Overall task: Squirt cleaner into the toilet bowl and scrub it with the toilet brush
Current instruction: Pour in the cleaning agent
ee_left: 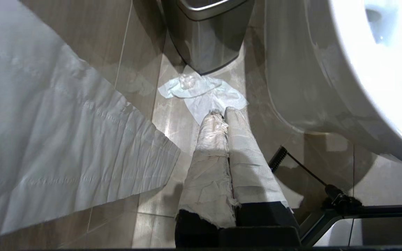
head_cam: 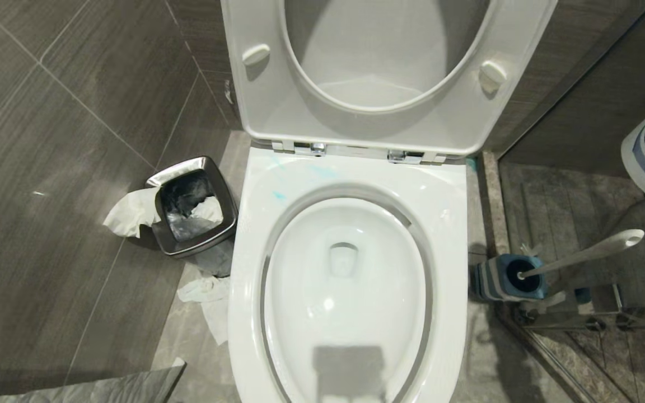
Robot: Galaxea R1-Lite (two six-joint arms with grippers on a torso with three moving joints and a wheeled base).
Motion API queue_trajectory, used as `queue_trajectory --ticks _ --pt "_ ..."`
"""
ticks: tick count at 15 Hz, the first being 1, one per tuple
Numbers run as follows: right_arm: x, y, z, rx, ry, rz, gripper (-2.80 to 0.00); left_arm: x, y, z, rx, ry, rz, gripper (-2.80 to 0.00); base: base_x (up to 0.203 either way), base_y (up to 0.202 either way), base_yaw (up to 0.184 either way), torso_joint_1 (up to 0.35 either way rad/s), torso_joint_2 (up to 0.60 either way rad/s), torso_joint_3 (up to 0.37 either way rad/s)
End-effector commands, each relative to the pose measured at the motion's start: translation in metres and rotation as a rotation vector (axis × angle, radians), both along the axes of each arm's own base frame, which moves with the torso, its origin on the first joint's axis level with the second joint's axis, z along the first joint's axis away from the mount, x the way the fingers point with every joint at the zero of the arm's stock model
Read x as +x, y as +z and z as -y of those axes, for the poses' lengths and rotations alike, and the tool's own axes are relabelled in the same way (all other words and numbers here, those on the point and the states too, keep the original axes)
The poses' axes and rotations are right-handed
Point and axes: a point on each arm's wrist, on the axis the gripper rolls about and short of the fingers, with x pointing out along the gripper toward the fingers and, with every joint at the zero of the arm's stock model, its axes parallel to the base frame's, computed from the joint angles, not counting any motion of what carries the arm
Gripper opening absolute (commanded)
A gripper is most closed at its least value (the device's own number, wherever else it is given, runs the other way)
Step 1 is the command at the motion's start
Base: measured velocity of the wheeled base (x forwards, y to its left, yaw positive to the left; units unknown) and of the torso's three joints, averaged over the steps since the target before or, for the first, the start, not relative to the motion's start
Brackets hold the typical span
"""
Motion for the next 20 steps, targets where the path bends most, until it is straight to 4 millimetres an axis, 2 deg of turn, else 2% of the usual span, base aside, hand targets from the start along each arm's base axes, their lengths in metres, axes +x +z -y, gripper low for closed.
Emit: queue_trajectory --ticks 1,3,6,8,12,15,20 --pt "0.022 -0.005 -0.006 -0.009 0.028 -0.051 -2.80 0.000 0.000 0.000 0.000 0.000 -0.001 -2.80 0.000 0.000 0.000 0.002 0.00 0.230" --pt "0.031 -0.004 -0.013 -0.007 0.049 -0.064 -2.80 0.000 0.000 0.000 0.000 0.000 0.000 -2.80 0.000 0.000 0.000 0.001 0.00 0.203" --pt "0.048 0.000 -0.037 0.002 0.110 -0.084 -2.80 0.000 0.000 0.000 0.002 0.002 0.000 -2.80 0.000 0.000 0.000 0.000 0.00 0.201" --pt "0.059 0.003 -0.059 0.006 0.148 -0.100 -2.80 0.000 0.001 0.000 0.006 0.001 0.006 -2.80 0.000 0.000 0.000 0.002 0.00 0.113" --pt "0.082 -0.005 -0.112 -0.009 0.179 -0.169 -2.80 0.000 0.000 0.000 0.004 0.001 0.006 -2.80 0.000 0.000 0.000 -0.001 0.00 0.019" --pt "0.101 -0.017 -0.143 -0.176 0.139 -0.208 -2.80 0.000 0.000 0.000 0.004 0.001 0.008 -2.80 0.000 0.000 0.000 0.000 0.00 0.000" --pt "0.118 -0.020 -0.157 -0.506 0.087 -0.184 -2.80 0.000 0.000 0.000 0.004 0.003 0.008 -2.80 0.000 0.000 0.000 0.000 0.00 0.000"
